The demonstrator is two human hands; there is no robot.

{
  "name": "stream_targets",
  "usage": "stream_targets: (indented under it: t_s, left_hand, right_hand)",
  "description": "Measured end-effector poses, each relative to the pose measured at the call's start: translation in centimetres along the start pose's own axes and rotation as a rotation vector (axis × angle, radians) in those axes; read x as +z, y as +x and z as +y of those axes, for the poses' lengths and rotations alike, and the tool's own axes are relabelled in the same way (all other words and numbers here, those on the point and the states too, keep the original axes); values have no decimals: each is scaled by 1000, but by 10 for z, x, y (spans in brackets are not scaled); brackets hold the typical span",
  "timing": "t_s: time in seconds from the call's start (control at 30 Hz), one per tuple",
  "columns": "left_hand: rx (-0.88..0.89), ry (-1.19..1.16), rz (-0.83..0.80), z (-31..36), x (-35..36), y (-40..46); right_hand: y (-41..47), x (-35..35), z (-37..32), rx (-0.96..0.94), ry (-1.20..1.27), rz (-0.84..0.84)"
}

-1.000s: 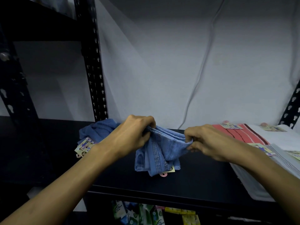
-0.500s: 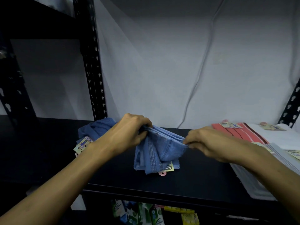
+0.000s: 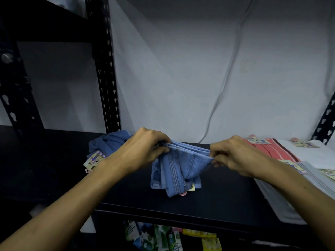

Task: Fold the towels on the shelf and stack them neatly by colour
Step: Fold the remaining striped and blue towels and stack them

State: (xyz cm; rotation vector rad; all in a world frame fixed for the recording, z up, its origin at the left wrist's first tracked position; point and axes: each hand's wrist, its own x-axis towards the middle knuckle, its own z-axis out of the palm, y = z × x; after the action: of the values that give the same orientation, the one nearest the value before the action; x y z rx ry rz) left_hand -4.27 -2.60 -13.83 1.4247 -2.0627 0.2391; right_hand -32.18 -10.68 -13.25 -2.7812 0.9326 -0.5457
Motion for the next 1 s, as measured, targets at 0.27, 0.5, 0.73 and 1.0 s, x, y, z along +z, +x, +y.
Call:
stream_targets:
  t_s: [0.27,0.5,0.73,1.0]
  left_hand:
    - [25,-79,78,4,-8,2]
    - [84,-87,52,5,-14,-5]
    - [191,7,125,-1,-4,-2]
    - [80,-67,133,-1,6,-6]
  right_hand:
    - [4,-21,-2,-14,76,80]
    - [5,-28,-1,-65,220,222]
    - [7,-29,-1,-65,314,228]
    - [15,-19,6,-53,269,223]
